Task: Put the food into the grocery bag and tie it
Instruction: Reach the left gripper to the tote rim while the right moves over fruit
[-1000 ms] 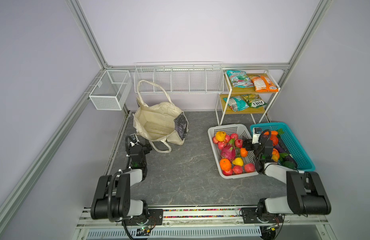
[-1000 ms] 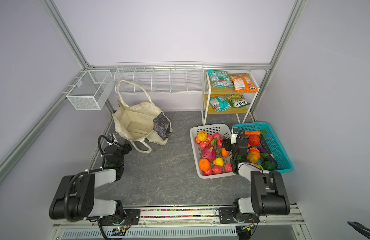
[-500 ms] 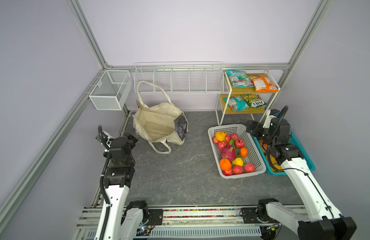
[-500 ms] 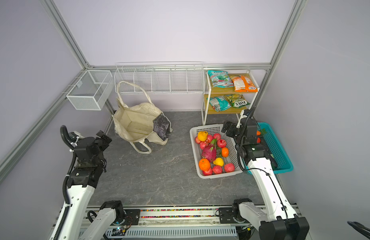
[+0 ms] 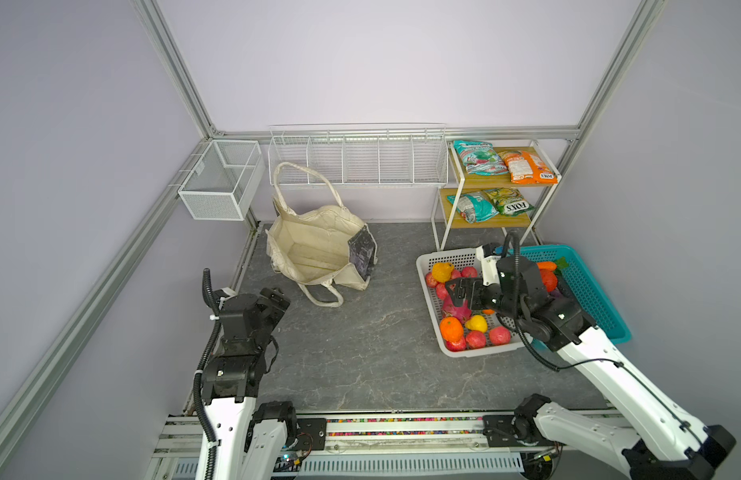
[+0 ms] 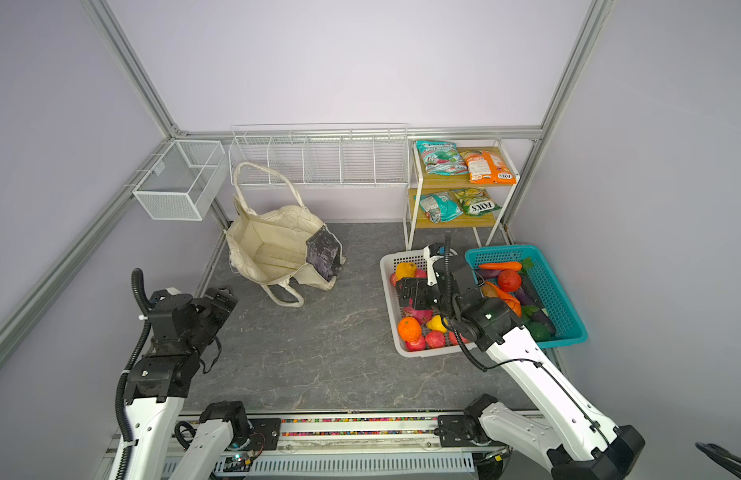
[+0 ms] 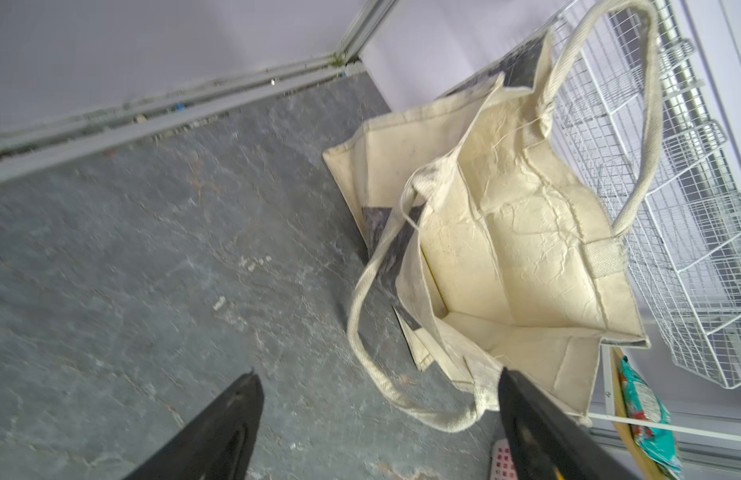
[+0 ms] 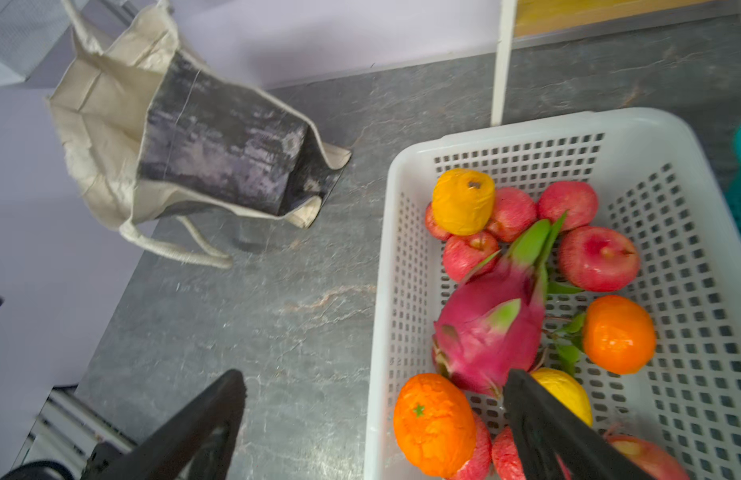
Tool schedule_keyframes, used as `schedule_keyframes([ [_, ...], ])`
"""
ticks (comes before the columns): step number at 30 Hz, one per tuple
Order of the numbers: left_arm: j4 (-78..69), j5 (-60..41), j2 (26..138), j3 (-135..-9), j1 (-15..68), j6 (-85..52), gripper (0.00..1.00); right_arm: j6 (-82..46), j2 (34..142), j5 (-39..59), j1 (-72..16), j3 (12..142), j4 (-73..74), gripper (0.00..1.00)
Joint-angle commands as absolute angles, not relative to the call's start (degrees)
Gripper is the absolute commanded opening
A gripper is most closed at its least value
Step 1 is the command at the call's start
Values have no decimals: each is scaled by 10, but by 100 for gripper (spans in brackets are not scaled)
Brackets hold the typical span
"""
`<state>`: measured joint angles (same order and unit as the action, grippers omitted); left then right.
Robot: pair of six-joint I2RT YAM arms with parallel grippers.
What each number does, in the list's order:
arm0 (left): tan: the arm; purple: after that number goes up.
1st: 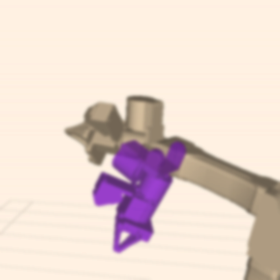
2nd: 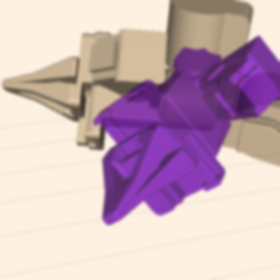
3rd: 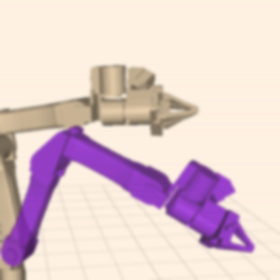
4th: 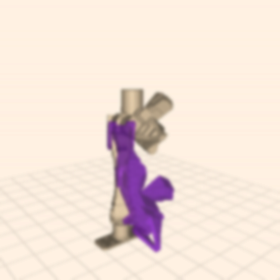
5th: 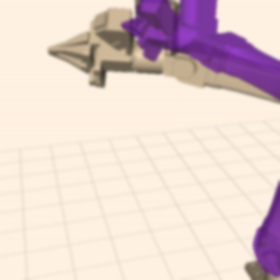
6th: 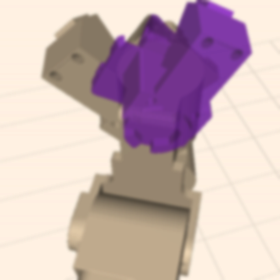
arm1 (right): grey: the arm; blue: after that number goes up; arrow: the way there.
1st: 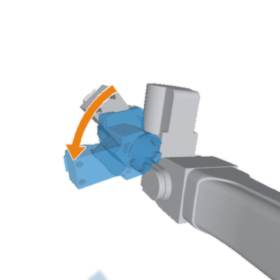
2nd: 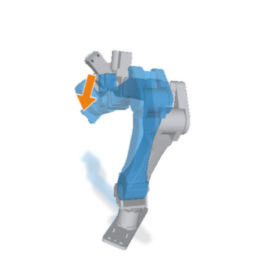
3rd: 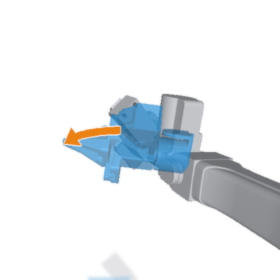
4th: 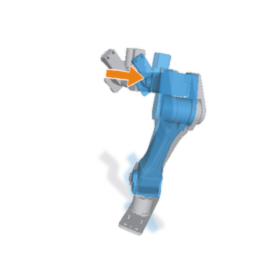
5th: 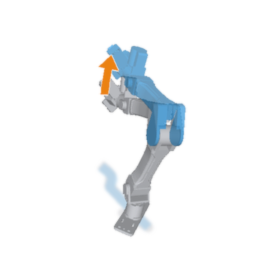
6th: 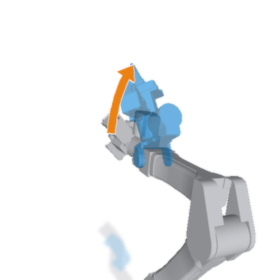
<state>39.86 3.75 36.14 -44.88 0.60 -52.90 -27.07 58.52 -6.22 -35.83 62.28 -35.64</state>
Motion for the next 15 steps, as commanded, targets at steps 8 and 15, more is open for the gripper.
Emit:
schedule_keyframes([
  [8, 321, 63, 446, -446, 76, -694, 82, -263, 646, -131, -458, 631, -366, 100],
  [15, 250, 83, 560, -475, 126, -737, 82, -220, 665, -150, -460, 643, -367, 98],
])
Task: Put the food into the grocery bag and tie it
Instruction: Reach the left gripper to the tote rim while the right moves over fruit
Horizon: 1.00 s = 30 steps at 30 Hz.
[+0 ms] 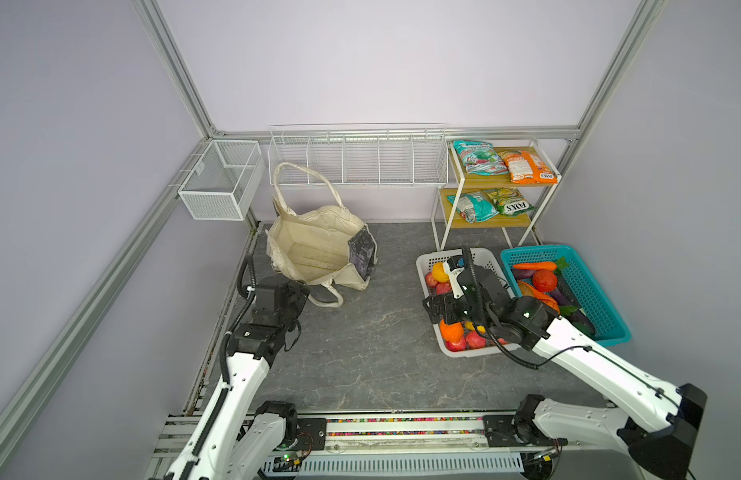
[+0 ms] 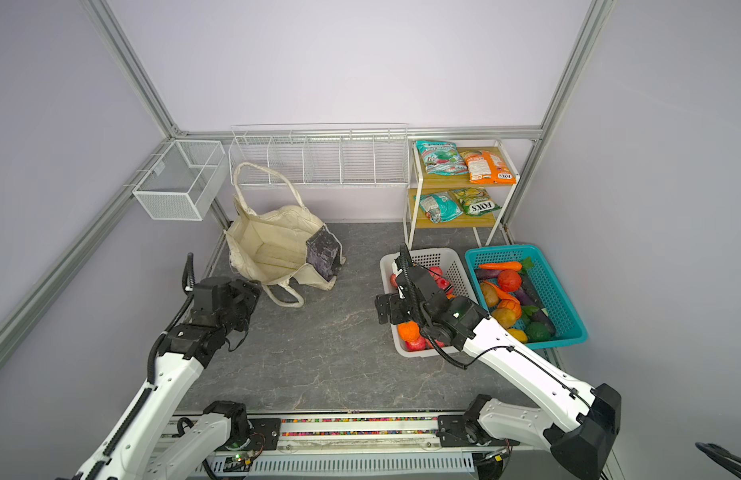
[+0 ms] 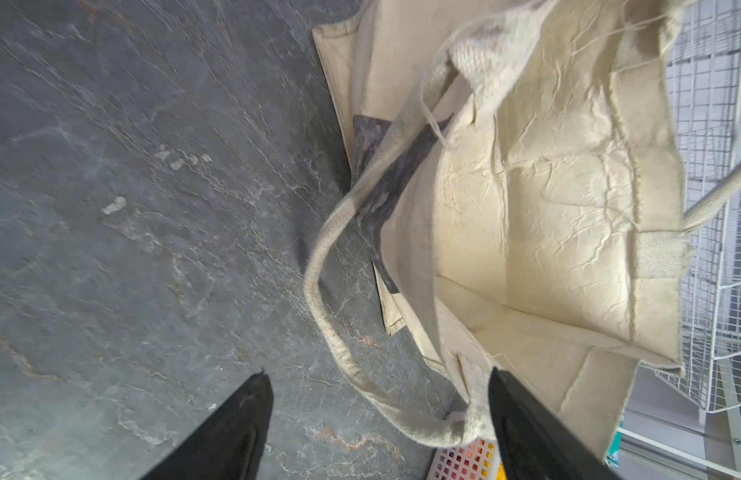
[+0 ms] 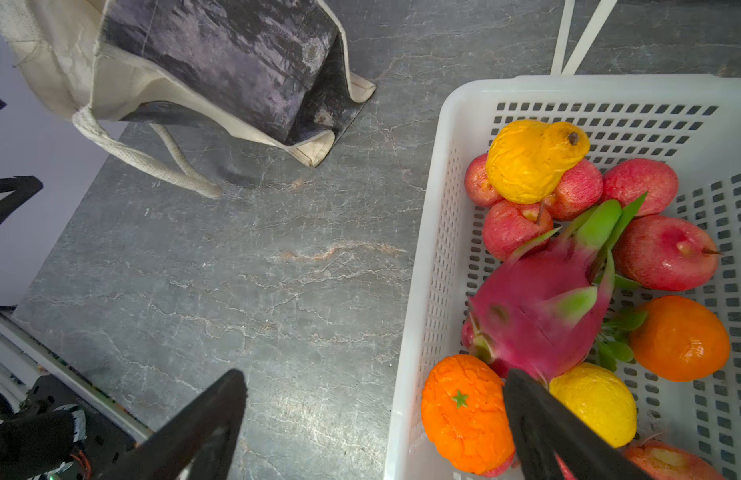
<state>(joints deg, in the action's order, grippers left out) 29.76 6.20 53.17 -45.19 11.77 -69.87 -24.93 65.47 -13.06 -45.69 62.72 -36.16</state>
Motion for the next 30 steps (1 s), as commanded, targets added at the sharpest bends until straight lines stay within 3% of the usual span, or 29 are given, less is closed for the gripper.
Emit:
schedule_keyframes([
  [1, 237, 83, 572, -475, 128, -743, 82, -215, 670, -150, -460, 645, -367, 98],
  [10, 199, 96, 655, -507, 129, -742, 66, -204, 680, -157, -459, 623, -349, 97],
  [14, 180, 87, 678, -501, 129, -740, 51, -190, 690, -169, -459, 633, -358, 97],
  [18, 178, 81, 691, -503, 129, -728, 43, -187, 694, -173, -459, 638, -363, 97],
  [20, 180, 79, 695, -504, 129, -721, 30, -189, 693, -172, -459, 639, -366, 97],
  [22, 187, 74, 697, -509, 129, -711, 0, -189, 692, -174, -459, 641, -369, 97],
  [30, 256, 14, 678, -540, 129, -629, 0, -200, 656, -177, -460, 657, -406, 97],
])
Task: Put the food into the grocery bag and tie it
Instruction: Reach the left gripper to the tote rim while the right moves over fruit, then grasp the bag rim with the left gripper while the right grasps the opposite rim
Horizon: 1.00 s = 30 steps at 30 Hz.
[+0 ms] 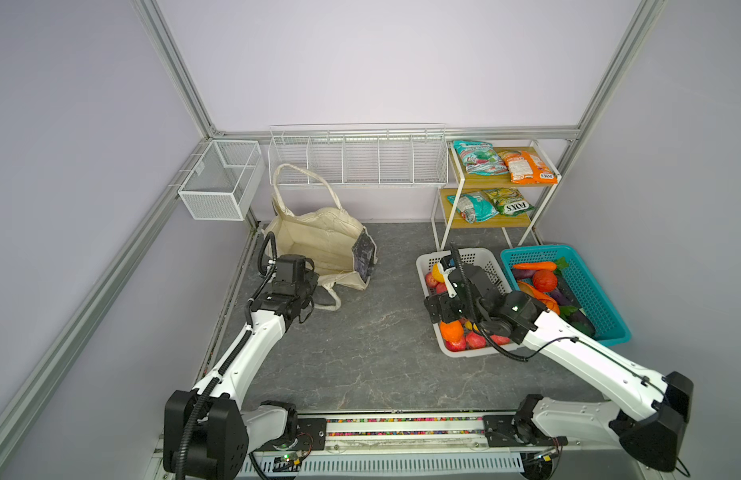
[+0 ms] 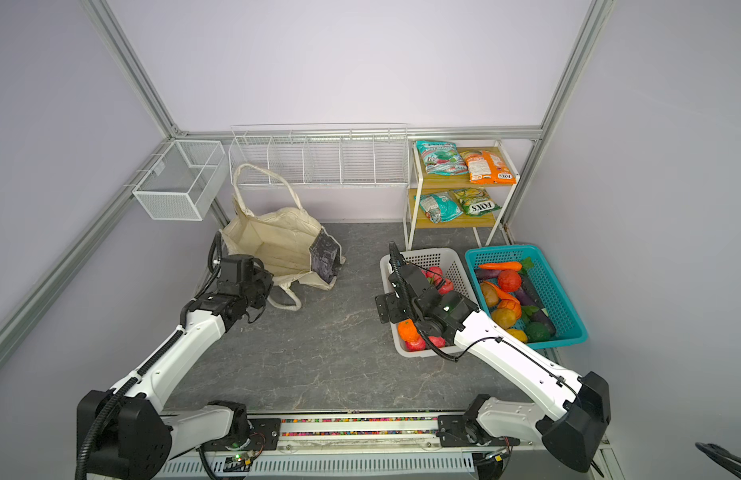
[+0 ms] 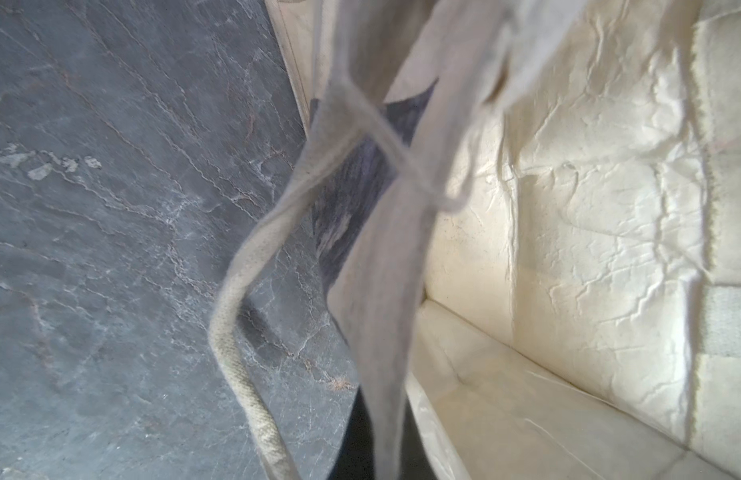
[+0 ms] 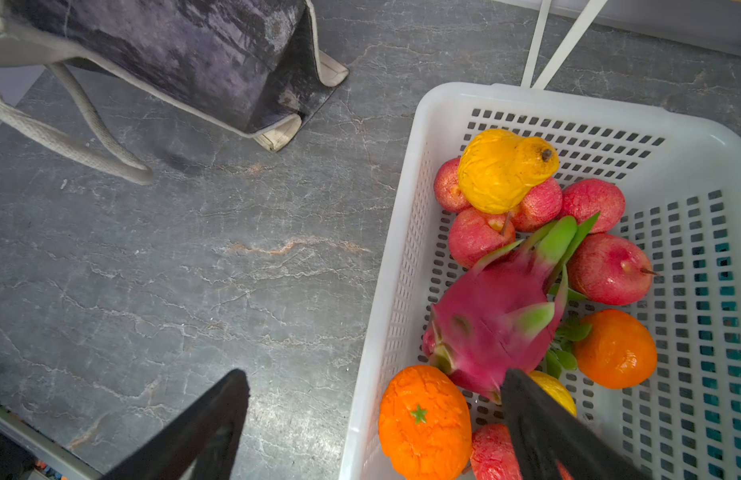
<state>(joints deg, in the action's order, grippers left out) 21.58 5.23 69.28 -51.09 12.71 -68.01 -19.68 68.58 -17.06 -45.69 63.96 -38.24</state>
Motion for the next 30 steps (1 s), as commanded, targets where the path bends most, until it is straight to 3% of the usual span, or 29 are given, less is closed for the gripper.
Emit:
schedule_keyframes([
  [1, 272, -1, 674, -546, 129, -602, 0, -201, 647, -174, -460, 659, -409, 98],
  [7, 392, -91, 608, -556, 130, -474, 0, -211, 592, -150, -462, 686, -441, 100],
  [14, 540, -117, 438, -502, 132, -440, 0, -194, 602, -108, -481, 732, -446, 98],
  [20, 616, -136, 353, -467, 132, -427, 0, -166, 695, -108, -535, 837, -479, 97],
  [30, 638, -137, 338, -478, 132, -408, 0, -94, 907, -96, -599, 1054, -543, 99],
])
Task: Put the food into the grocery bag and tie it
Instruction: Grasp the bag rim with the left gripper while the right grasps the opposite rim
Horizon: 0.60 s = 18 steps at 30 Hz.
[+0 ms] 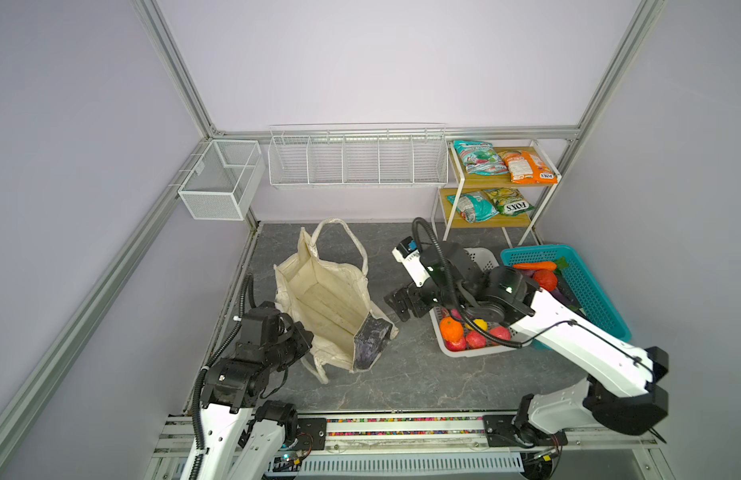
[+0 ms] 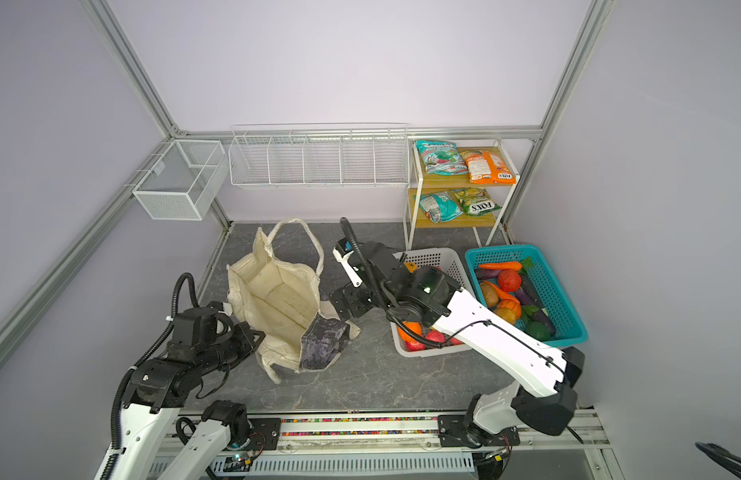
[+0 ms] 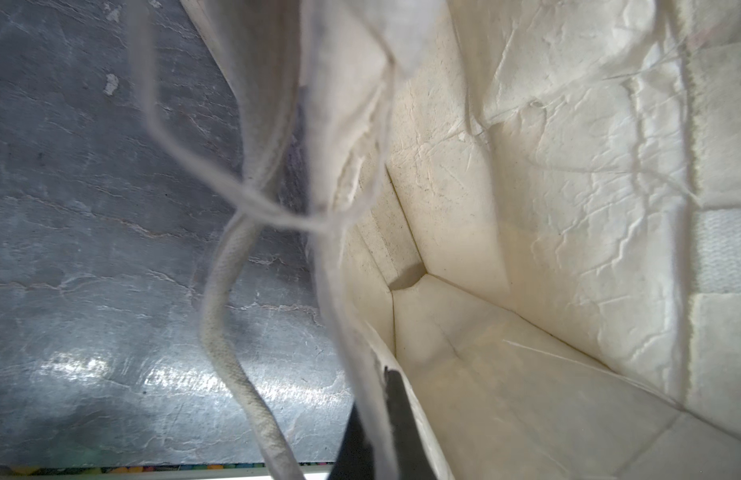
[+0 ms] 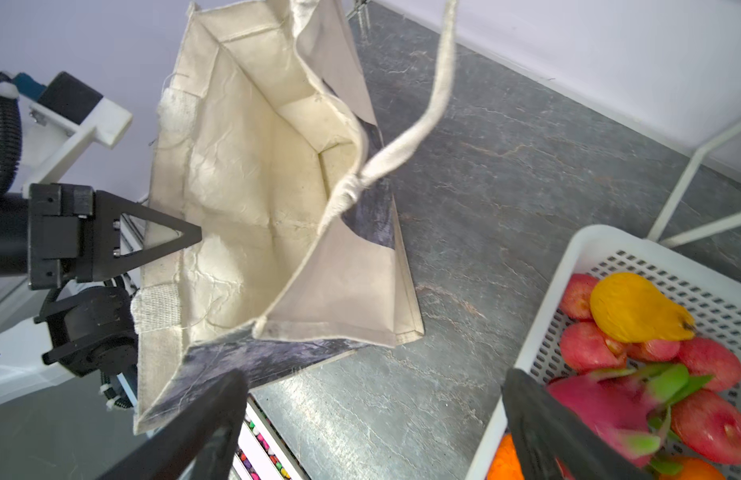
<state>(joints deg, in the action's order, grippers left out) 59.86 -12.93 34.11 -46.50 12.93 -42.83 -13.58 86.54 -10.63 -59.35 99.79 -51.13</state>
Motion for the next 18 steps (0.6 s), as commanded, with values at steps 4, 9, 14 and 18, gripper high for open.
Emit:
schedule_keyframes([
  [4, 653, -127, 339, -491, 132, -397, 0, -58, 1005, -85, -601, 1178, -600, 100],
  [9, 656, -131, 335, -494, 132, -394, 0, 21, 1105, -78, -600, 1281, -619, 95],
  [14, 657, -138, 341, -500, 132, -383, 0, 64, 1180, -68, -587, 1371, -624, 94],
  [18, 651, -142, 348, -505, 132, -378, 0, 66, 1239, -51, -573, 1450, -638, 94],
])
